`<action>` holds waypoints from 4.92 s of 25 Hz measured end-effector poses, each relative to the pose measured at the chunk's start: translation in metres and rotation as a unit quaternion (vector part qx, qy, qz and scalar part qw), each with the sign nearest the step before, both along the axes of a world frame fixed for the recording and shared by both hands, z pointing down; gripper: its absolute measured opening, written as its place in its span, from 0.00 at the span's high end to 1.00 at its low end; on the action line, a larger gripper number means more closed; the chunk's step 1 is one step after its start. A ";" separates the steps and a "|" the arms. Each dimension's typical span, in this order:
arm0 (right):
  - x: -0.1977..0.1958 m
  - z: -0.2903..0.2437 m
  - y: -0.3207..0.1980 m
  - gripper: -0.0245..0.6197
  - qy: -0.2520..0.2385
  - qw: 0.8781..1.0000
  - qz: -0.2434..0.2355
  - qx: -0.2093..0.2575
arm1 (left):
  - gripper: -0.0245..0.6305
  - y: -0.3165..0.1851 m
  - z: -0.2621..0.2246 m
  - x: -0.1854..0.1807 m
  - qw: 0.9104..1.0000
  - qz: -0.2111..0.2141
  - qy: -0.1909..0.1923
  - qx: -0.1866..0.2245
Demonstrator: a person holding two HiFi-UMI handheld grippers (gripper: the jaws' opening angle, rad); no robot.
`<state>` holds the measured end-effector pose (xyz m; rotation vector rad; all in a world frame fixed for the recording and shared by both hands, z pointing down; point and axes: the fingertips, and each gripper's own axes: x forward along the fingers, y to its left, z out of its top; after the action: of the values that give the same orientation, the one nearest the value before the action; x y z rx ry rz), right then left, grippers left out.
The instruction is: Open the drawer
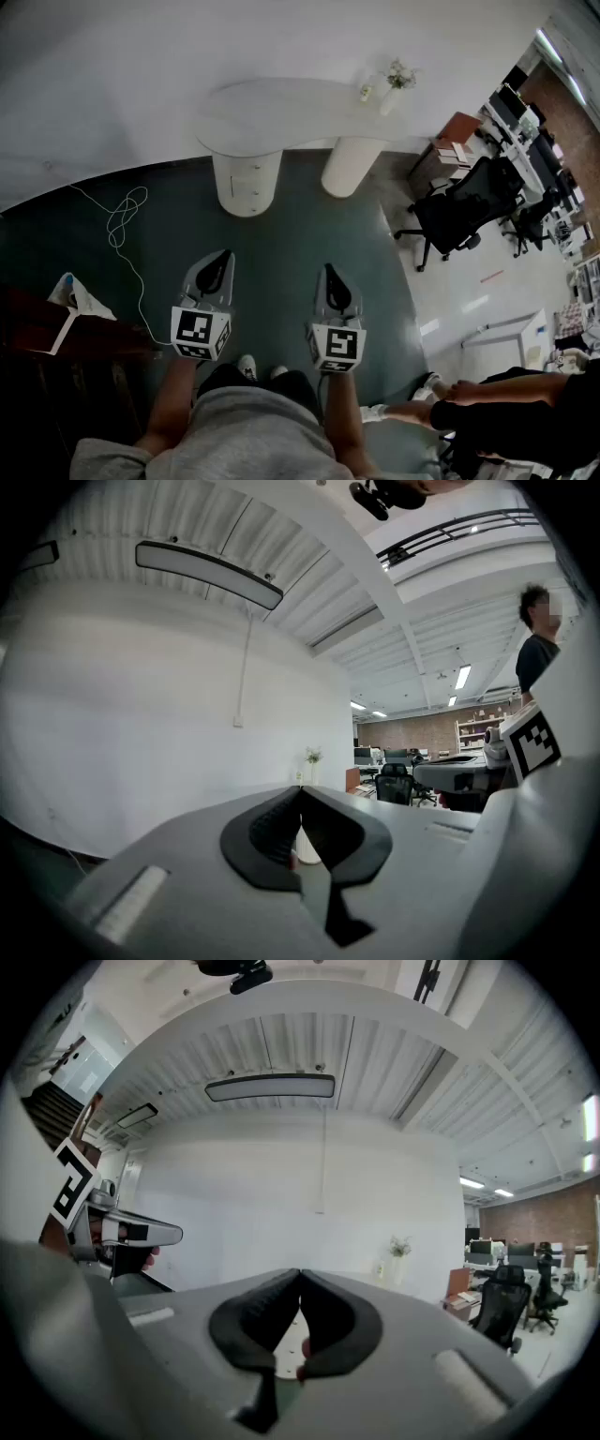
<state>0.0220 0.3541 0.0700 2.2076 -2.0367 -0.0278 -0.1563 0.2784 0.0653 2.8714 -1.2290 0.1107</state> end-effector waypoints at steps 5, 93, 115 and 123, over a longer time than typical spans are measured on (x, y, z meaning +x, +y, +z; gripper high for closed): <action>-0.003 0.002 -0.001 0.95 0.000 1.000 0.004 0.000 | 0.95 -0.003 -0.001 -0.004 1.000 0.002 0.003 0.001; 0.083 0.350 -0.457 0.95 -0.025 0.961 -0.229 -0.153 | 0.95 -0.363 0.346 0.097 0.966 -0.204 -0.030 -0.155; 0.080 0.557 -0.491 0.95 -0.022 0.960 -0.216 -0.177 | 0.95 -0.389 0.548 0.107 0.967 -0.180 -0.025 -0.178; 0.078 0.616 -0.503 0.95 -0.017 0.958 -0.217 -0.189 | 0.95 -0.398 0.598 0.105 0.968 -0.171 -0.035 -0.181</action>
<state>0.0996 -0.1491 0.6862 1.5238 -2.2743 0.3275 -0.0512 -0.1198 0.6638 2.3307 -1.5136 0.3870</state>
